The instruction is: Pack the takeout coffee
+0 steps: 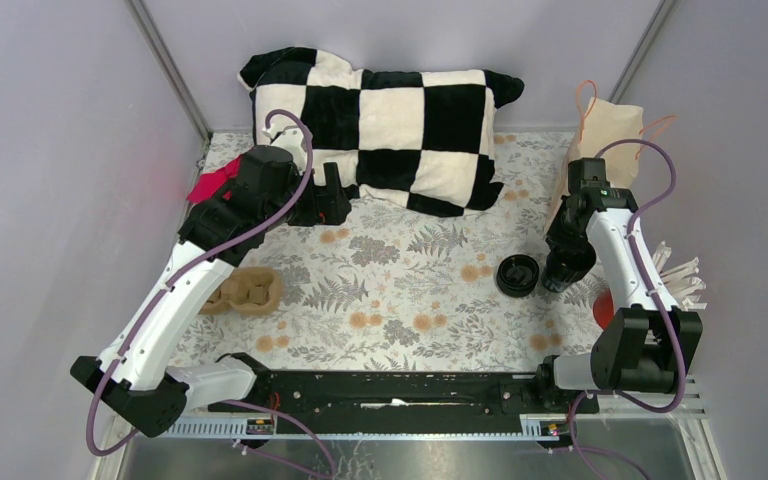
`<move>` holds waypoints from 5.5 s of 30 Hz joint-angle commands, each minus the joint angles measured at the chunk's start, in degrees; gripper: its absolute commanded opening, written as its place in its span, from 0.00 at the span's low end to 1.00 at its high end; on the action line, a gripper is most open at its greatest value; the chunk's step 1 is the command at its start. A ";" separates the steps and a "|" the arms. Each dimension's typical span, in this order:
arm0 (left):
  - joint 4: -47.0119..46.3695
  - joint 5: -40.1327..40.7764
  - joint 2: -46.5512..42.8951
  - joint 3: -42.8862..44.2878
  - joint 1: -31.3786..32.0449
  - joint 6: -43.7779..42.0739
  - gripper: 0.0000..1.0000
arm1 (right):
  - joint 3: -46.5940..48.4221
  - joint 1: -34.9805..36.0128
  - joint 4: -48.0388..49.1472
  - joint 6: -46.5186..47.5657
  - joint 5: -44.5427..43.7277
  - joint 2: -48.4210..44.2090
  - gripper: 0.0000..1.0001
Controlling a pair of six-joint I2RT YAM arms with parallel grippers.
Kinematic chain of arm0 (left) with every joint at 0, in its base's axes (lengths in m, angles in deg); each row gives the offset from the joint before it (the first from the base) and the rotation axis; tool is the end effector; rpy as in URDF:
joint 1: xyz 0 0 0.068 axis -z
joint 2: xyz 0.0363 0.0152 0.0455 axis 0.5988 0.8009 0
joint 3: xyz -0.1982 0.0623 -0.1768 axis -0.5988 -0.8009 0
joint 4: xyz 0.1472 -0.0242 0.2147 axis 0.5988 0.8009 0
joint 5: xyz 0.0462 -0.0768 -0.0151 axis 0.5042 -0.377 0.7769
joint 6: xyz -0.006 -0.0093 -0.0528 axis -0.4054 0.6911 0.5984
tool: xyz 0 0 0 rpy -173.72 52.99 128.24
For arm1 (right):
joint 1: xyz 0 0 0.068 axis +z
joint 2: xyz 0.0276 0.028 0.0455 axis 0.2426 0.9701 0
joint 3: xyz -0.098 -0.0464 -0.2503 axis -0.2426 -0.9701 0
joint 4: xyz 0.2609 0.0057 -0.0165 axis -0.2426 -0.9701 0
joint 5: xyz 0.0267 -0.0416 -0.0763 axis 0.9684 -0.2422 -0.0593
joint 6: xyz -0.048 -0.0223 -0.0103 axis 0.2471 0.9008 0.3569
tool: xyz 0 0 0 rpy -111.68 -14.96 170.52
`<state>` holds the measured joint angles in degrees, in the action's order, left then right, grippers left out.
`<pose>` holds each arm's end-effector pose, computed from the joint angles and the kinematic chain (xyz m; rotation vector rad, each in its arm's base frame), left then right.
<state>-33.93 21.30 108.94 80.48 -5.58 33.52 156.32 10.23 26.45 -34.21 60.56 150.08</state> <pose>0.1946 -0.1155 0.4214 0.1033 2.1951 -0.4931 0.2723 -0.0234 0.2879 0.6288 2.5369 -0.0848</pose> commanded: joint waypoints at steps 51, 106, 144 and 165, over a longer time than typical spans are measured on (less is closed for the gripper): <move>-2.60 -2.17 0.25 0.28 0.18 0.92 0.99 | 12.65 -0.23 -9.39 2.12 -3.96 -3.88 0.00; 3.12 7.81 -7.76 -3.11 0.18 5.37 0.99 | 34.77 44.81 -18.90 -0.82 -7.92 18.59 0.67; 0.69 -0.26 -6.16 -4.08 0.15 6.18 0.99 | -10.15 19.13 -0.58 -18.02 -18.88 3.06 0.50; 0.68 -0.72 -5.35 -3.52 0.18 6.13 0.99 | -12.39 19.11 1.65 -19.33 -20.18 1.27 0.28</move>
<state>-30.74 21.30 103.38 76.44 -5.58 39.51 143.21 29.61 28.65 -51.54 42.96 153.11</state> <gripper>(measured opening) 0.990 0.300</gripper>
